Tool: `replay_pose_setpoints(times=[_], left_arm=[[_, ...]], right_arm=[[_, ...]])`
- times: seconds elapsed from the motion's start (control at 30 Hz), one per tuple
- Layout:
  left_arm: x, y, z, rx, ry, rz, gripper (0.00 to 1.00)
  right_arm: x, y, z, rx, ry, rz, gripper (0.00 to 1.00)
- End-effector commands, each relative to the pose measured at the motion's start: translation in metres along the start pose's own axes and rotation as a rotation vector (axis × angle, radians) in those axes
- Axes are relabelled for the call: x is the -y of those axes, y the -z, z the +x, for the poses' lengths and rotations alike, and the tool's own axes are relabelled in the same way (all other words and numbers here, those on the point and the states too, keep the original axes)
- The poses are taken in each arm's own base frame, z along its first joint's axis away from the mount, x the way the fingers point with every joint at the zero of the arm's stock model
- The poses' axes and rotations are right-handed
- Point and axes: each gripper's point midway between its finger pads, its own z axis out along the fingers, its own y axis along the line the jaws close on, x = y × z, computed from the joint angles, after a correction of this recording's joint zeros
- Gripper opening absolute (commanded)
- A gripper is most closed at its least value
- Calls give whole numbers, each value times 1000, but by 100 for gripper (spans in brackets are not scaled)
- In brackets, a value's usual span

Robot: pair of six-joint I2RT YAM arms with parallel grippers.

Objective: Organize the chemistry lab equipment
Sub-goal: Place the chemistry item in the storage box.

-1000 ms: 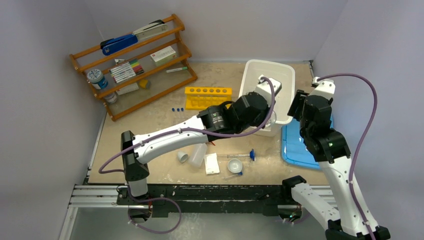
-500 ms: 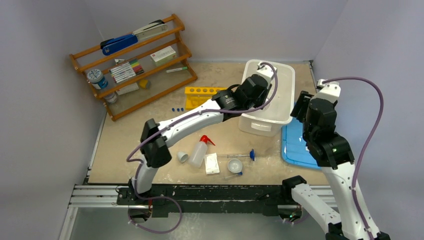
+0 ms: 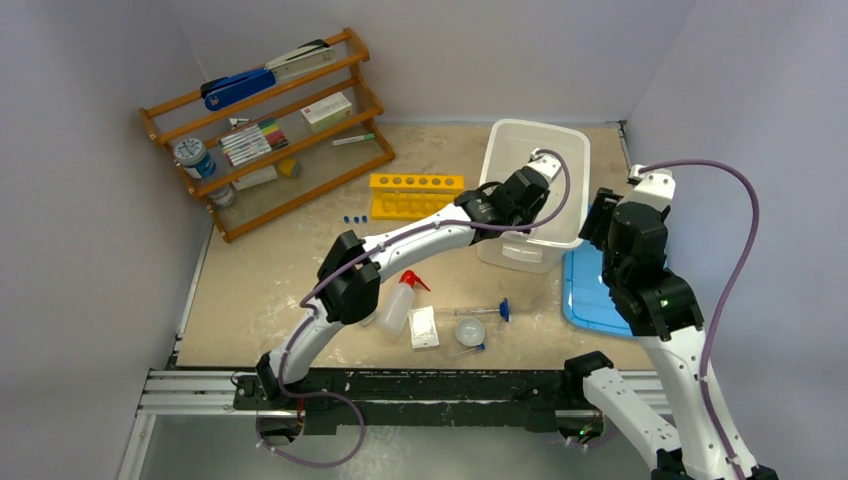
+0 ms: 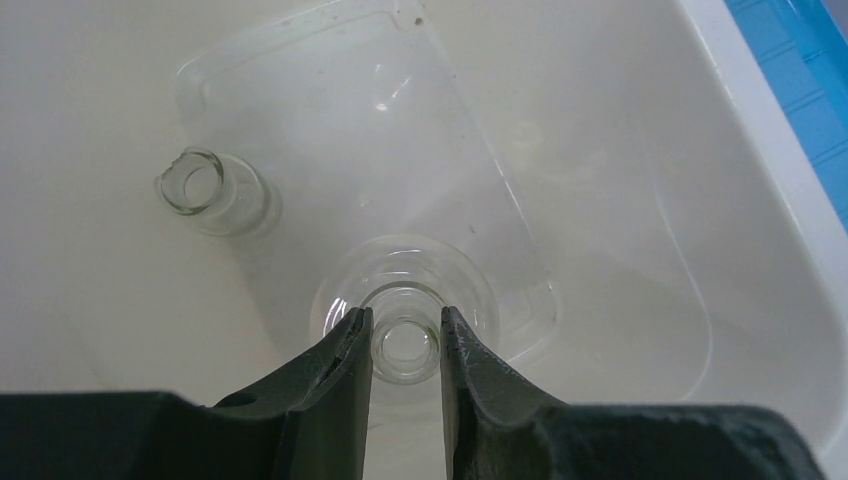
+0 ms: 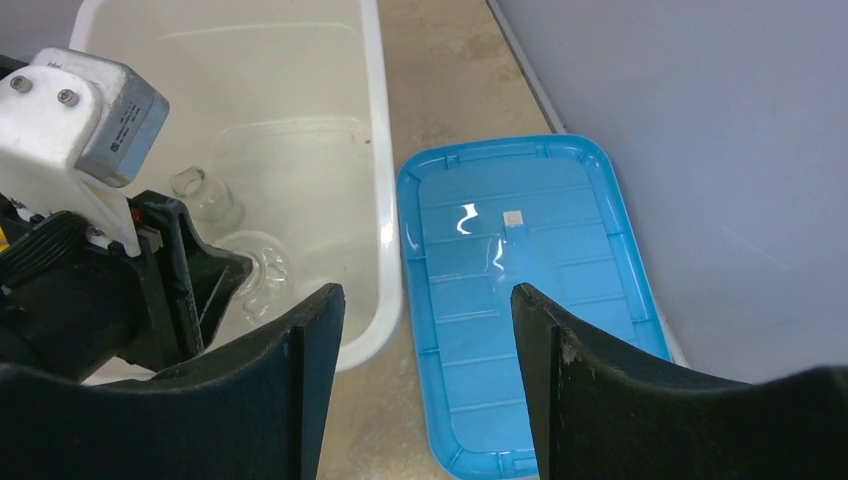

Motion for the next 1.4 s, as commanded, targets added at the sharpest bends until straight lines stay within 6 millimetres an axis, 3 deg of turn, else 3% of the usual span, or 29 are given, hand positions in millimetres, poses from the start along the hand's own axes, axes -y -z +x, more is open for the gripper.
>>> replay_pose_setpoints(times=[0.0, 0.43, 0.63, 0.83, 0.93, 1.17, 1.37], left_arm=[[-5, -3, -37, 121, 56, 19, 5], [-22, -21, -4, 110, 129, -1, 4], [-26, -22, 3, 99, 130, -9, 10], [-28, -5, -12, 138, 135, -8, 38], [-29, 5, -24, 161, 138, -5, 45], [-23, 31, -56, 206, 127, 35, 47], [-15, 68, -87, 275, 141, 102, 48]], right_arm=[[-3, -5, -5, 27, 0, -2, 65], [-6, -9, -3, 23, 9, -10, 65], [-7, -8, -3, 22, 9, -13, 64], [-8, -7, -3, 20, 6, -23, 65], [-8, -6, -4, 22, 2, -28, 65], [-9, -4, -4, 21, -4, -37, 65], [-11, 0, -9, 33, -17, -62, 65]])
